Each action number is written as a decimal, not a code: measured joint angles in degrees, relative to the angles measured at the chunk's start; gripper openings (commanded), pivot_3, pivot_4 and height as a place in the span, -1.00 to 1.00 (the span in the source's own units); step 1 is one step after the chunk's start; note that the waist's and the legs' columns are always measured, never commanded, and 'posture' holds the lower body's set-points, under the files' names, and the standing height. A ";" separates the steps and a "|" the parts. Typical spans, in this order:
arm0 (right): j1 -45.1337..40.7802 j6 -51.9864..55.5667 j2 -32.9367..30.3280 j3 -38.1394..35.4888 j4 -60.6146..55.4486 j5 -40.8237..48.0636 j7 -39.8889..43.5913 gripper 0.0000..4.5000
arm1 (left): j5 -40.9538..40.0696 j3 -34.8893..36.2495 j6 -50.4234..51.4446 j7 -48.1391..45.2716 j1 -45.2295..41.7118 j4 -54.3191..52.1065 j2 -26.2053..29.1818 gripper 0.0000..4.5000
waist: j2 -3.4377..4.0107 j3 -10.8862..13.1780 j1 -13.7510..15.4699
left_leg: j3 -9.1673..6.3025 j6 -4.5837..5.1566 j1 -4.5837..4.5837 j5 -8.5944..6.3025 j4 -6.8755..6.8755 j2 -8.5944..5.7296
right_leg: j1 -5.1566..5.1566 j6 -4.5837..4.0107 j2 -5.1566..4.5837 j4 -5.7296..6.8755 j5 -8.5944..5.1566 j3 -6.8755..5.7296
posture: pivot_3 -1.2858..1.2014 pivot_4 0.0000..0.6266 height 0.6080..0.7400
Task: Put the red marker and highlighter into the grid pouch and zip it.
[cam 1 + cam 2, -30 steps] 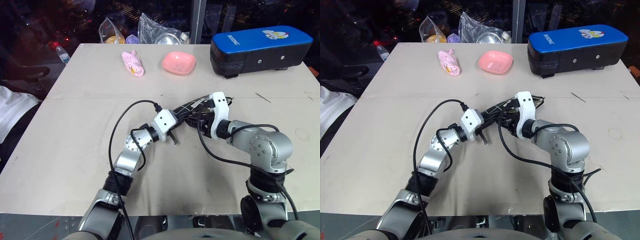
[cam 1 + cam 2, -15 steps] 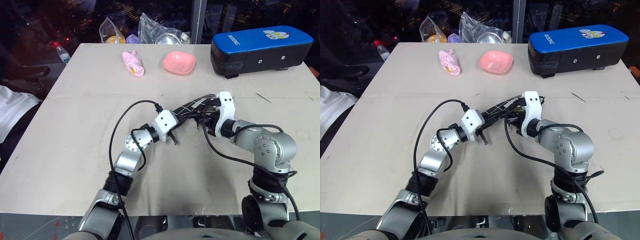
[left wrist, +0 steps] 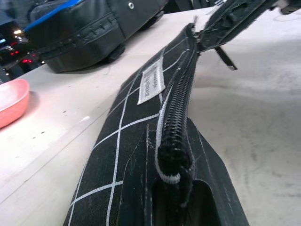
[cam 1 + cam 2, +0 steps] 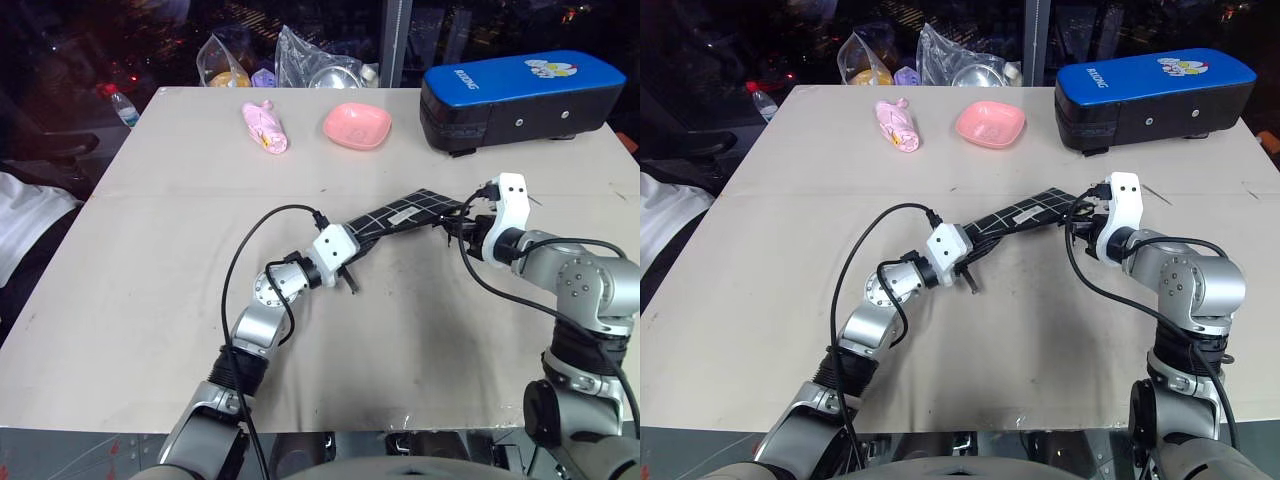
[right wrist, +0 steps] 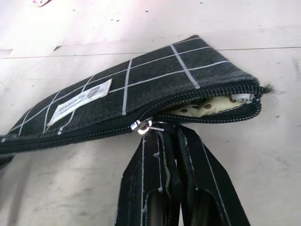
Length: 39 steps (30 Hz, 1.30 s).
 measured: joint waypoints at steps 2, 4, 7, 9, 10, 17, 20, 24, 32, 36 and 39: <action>-0.05 -1.34 -1.82 -1.55 1.33 -0.73 -0.71 -0.99 | -0.02 0.21 -0.12 0.12 0.05 0.00 0.52 -1.00 | 0.00 0.00 0.13 | 0.00 0.00 0.00 0.00 0.00 0.00 | 0.00 0.00 -0.01 -0.01 0.00 0.00 | 0.03 -0.52 1.00; -0.05 -2.26 -2.24 -1.98 1.86 -0.77 -0.97 -0.99 | -0.02 0.28 -0.38 0.28 0.04 0.00 0.71 -1.00 | 0.00 0.00 0.05 | 0.00 -0.01 0.00 0.01 0.00 0.00 | 0.00 0.00 -0.01 -0.01 0.00 0.01 | 0.03 -0.52 1.00; -0.05 -3.17 -2.25 -1.95 2.98 -0.66 -1.03 -0.99 | -0.02 0.21 -0.55 0.37 0.04 0.00 0.69 -1.00 | 0.00 0.00 -0.03 | 0.00 -0.01 0.00 0.01 -0.01 0.01 | 0.00 0.00 0.01 -0.01 0.00 0.01 | 0.03 -0.52 1.00; -0.05 -3.41 -2.25 -1.94 3.30 -0.62 -1.03 -0.99 | -0.01 0.20 -0.56 0.45 0.04 0.00 0.70 -1.00 | 0.00 0.00 -0.01 | 0.01 -0.01 0.00 0.01 -0.01 0.01 | 0.00 0.00 0.01 -0.01 0.00 0.01 | 0.03 -0.52 1.00; -0.04 -3.44 -2.27 -1.94 3.33 -0.62 -1.04 -0.99 | -0.02 0.21 -0.56 0.48 0.04 0.00 0.70 -1.00 | 0.00 0.00 -0.01 | 0.01 -0.01 0.00 0.01 -0.01 0.01 | 0.00 0.00 0.00 -0.01 0.00 0.02 | 0.03 -0.52 1.00; 2.00 -6.35 -6.26 -0.90 2.61 0.47 2.79 -0.27 | 0.02 1.35 -1.39 1.43 0.77 0.02 1.67 -1.00 | 0.00 0.00 0.03 | 0.02 0.00 0.00 0.00 -0.02 0.01 | 0.00 0.00 0.00 -0.05 0.00 0.02 | 0.03 -0.52 1.00; 4.34 -9.28 -9.55 1.09 1.48 1.22 6.67 0.34 | -0.03 2.52 -2.01 1.73 0.94 0.03 2.75 -0.86 | 0.00 0.00 0.01 | 0.01 0.01 0.00 -0.01 -0.02 0.02 | 0.00 0.00 0.00 -0.05 0.00 0.02 | 0.03 -0.52 1.00; 8.25 -16.43 -14.33 4.78 1.90 -0.04 11.99 1.00 | -0.15 3.42 -2.51 1.57 1.27 0.04 3.55 -0.20 | 0.00 0.00 0.03 | 0.00 0.02 0.00 -0.01 -0.02 0.00 | 0.01 0.01 0.00 -0.07 0.00 0.01 | 0.03 -0.52 1.00; 19.57 -41.60 -20.98 8.43 10.11 -5.28 26.86 1.00 | -4.74 6.35 -0.54 -3.28 8.19 -5.04 9.98 0.97 | -0.01 0.01 -0.07 | 0.05 -0.01 0.04 0.01 -0.05 0.03 | 0.02 0.02 0.02 -0.17 0.00 0.05 | 0.03 -0.52 1.00; 21.18 -51.75 -20.99 8.09 13.58 -5.90 30.75 1.00 | -8.61 7.58 4.02 -5.73 12.81 -9.33 12.08 0.97 | -0.01 0.01 0.03 | 0.05 -0.03 0.05 0.01 -0.04 0.05 | 0.04 0.02 0.01 -0.16 0.00 0.05 | 0.03 -0.52 1.00; 24.08 -59.63 -22.45 7.83 17.46 -7.10 34.84 1.00 | -12.67 9.43 10.45 -7.35 18.84 -15.22 14.79 0.97 | -0.01 0.02 0.21 | 0.03 -0.17 0.05 0.10 -0.06 0.08 | 0.06 0.02 -0.03 -0.20 -0.01 0.04 | 0.03 -0.52 1.00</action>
